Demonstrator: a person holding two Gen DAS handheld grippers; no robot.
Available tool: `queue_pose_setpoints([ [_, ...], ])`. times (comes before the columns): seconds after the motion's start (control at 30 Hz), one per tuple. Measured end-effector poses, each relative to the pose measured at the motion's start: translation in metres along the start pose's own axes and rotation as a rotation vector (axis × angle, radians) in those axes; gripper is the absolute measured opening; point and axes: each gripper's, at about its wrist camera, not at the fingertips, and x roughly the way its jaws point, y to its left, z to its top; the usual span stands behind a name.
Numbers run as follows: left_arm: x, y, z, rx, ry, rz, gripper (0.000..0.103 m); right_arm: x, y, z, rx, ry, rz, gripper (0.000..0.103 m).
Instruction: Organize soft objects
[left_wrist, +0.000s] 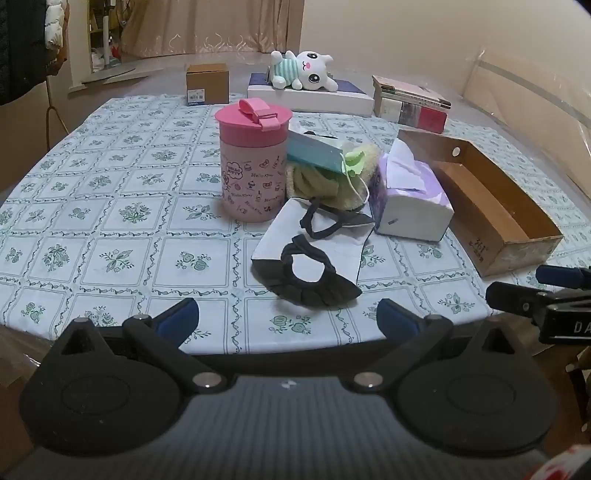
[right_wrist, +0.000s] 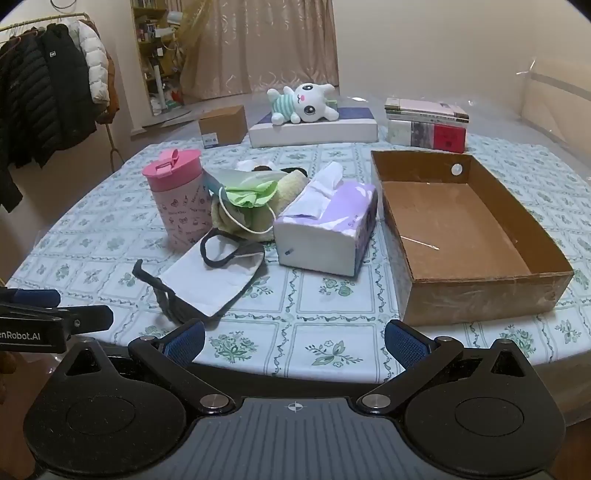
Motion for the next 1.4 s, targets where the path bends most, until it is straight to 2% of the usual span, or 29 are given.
queue_pose_setpoints([
  [0.03,-0.0001,0.0006,0.0002,-0.010,0.001,-0.010,0.102,-0.0022,0.0089,0.0027,-0.009,-0.001,-0.001,0.103],
  [1.4,0.0002,0.0022,0.0013,-0.027,0.006,-0.030,0.101,0.0012,0.0058,0.0041,-0.021,-0.005,0.006,0.103],
])
